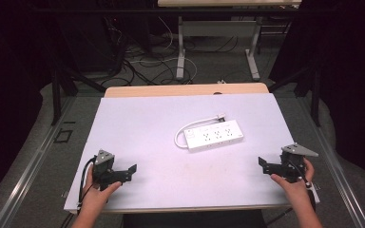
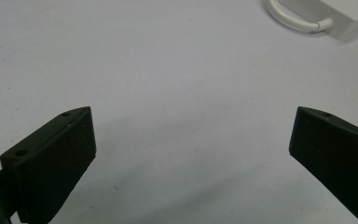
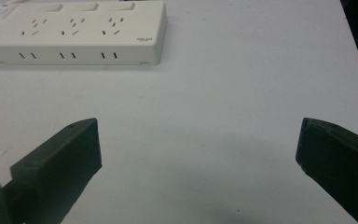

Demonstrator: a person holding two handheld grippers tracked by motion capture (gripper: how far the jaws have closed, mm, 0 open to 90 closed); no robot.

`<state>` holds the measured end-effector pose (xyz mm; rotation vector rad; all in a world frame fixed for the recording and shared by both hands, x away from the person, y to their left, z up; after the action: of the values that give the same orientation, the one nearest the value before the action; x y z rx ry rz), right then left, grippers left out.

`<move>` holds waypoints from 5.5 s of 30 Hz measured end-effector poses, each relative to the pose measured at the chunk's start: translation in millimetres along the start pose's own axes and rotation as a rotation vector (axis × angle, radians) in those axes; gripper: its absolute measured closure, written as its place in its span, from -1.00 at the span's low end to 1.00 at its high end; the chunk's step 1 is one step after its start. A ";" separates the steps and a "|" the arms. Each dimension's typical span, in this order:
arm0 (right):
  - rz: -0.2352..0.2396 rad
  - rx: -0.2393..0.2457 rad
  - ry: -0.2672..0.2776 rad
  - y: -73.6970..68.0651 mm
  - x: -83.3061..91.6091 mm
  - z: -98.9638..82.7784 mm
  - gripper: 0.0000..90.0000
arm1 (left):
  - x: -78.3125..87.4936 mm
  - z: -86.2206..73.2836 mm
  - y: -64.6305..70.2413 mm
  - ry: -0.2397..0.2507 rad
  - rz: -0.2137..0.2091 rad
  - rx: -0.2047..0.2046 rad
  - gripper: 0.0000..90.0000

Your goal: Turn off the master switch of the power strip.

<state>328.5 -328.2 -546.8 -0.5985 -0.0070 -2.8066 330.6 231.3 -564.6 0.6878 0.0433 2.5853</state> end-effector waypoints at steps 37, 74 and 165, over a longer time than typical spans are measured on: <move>0.102 0.064 0.018 -48.5 5.4 14.2 -1.00 | 7.1 8.8 17.4 0.022 -0.028 -0.065 -0.96; 0.178 0.139 -0.028 -88.8 -15.1 40.4 -0.62 | 7.7 7.6 15.3 0.029 -0.032 -0.046 -0.94; 0.287 0.221 -0.198 -162.0 -108.4 114.8 0.78 | 7.6 7.5 12.3 0.033 -0.031 -0.044 -0.93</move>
<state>426.8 -136.9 -476.9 -0.7539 -0.2461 -2.4195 323.1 223.1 -552.7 0.6243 0.0077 2.5596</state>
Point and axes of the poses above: each handheld gripper's, and its own axes: x roughly backward along the jaws, z roughly out of its top, y roughly to its right, the point moved 2 cm from there along -x, roughly forward along the jaws, and after that the axes turned 10 degrees about y, right-handed, at the moved point
